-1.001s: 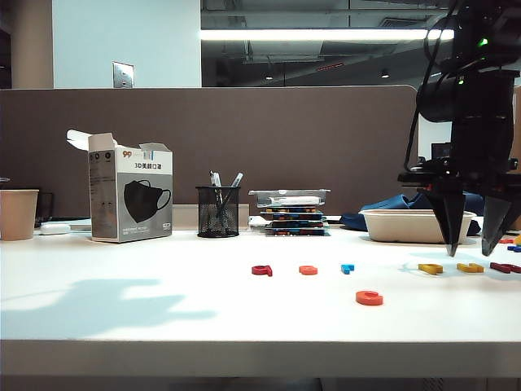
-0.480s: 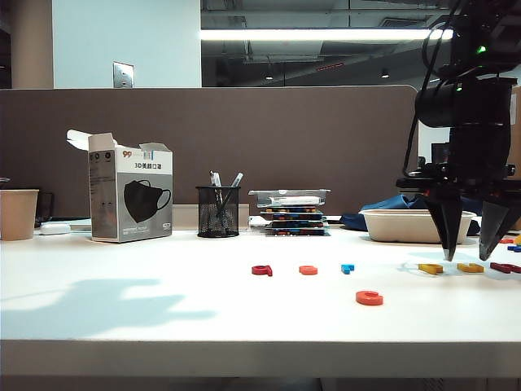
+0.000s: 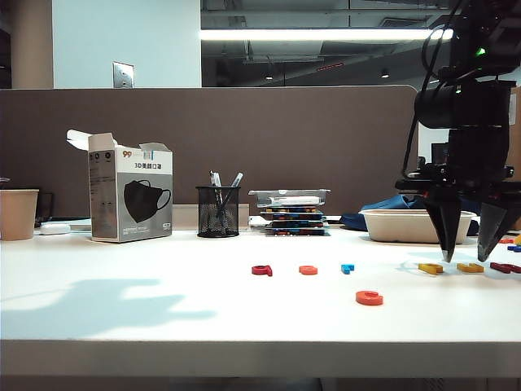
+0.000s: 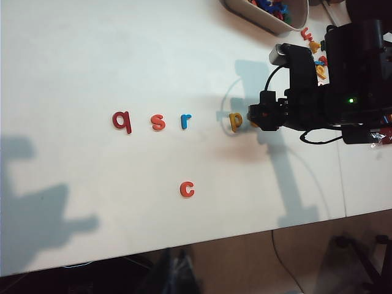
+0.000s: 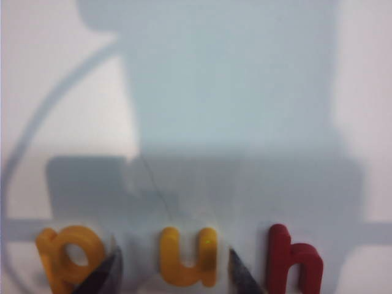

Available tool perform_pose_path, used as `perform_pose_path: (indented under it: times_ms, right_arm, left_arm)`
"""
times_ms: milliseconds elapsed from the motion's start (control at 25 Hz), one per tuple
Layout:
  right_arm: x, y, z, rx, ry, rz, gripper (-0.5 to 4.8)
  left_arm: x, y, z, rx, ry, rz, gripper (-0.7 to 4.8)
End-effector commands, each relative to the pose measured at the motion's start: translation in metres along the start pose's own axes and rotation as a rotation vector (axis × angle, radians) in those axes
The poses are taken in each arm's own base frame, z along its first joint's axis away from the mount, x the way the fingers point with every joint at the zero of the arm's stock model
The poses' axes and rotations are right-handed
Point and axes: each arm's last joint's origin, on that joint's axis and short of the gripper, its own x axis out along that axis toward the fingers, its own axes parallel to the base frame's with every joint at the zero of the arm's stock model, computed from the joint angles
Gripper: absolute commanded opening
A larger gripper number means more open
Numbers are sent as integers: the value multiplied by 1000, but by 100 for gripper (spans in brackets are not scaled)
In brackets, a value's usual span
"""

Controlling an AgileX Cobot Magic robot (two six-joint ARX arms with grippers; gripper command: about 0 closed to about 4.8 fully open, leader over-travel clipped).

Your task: Select the appropriate letters from the row of letter magnets placed on the table to arrange into the word "cup".

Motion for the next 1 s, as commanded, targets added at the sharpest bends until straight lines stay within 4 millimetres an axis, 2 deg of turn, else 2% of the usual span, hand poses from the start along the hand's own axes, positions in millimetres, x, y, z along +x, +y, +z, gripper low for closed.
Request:
perform_pose_path:
  times_ms: [40, 600, 1001]
  right_arm:
    - [-2, 0, 1, -1, -12, 3, 216]
    - [11, -1, 0, -1, 36, -3, 216]
    - [11, -1, -1, -1, 46, -4, 210]
  left_arm:
    - [-2, -1, 1, 4, -13, -8, -5]
    - [-2, -1, 1, 3, -13, -8, -5]
    - [-2, -1, 1, 3, -13, -8, -5]
